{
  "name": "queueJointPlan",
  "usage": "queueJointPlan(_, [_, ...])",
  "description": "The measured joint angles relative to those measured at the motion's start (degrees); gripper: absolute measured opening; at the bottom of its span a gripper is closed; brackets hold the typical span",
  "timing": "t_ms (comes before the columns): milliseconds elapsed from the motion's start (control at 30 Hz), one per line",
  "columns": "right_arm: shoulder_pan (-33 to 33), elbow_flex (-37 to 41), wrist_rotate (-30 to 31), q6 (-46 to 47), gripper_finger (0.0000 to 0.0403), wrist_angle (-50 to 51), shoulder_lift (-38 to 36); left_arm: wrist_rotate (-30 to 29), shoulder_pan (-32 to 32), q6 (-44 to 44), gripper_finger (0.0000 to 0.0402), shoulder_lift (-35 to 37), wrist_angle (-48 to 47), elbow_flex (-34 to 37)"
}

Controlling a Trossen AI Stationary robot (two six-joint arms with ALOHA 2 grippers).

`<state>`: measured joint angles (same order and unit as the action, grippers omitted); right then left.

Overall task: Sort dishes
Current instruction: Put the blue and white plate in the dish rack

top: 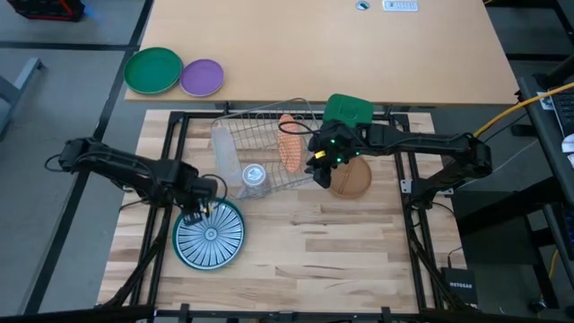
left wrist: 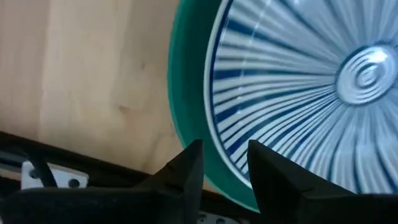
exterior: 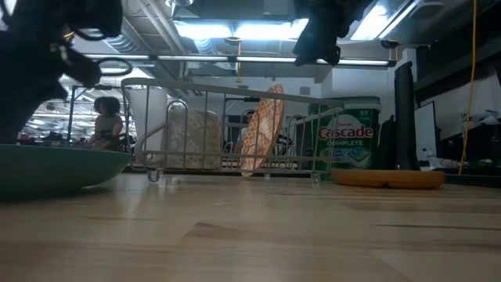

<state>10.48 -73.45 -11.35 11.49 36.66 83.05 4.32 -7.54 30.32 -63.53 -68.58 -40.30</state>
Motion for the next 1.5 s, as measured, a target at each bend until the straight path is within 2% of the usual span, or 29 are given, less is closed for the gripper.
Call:
queueJointPlan(200, [0.0, 0.0, 1.76, -0.08, 0.014, 0.02, 0.0, -0.02, -3.14, 3.27, 0.0101, 0.15, 7.02, 4.56])
queueJointPlan(333, [0.0, 0.0, 1.81, -0.09, 0.014, 0.05, 0.0, -0.02, -4.17, 5.27, 0.0098, 0.2, 8.07, 6.62])
queueJointPlan(633, [0.0, 0.0, 1.88, -0.09, 0.014, 0.08, 0.0, 0.31, -4.89, 7.47, 0.0098, 0.81, 8.55, 7.12])
queueJointPlan(800, [-1.11, 0.0, 1.86, -0.23, 0.014, 0.05, 0.02, 1.35, -4.89, 9.0, 0.0098, 0.79, 14.27, 7.24])
queueJointPlan(1000, [-6.21, 0.0, 1.53, -3.07, 0.014, -0.3, 0.04, 1.33, -5.5, 9.81, 0.0098, 0.61, 18.14, 7.24])
queueJointPlan(1233, [-14.19, 0.0, 2.47, -10.5, 0.014, -2.77, 0.98, 1.3, -8.45, 12.8, 0.0098, -0.01, 19.68, 7.2])
queueJointPlan(1500, [-20.72, 0.0, 3.86, -17.21, 0.014, -12.96, 9.04, 1.39, -11.29, 13.19, 0.0098, -2.87, 24.36, 7.2])
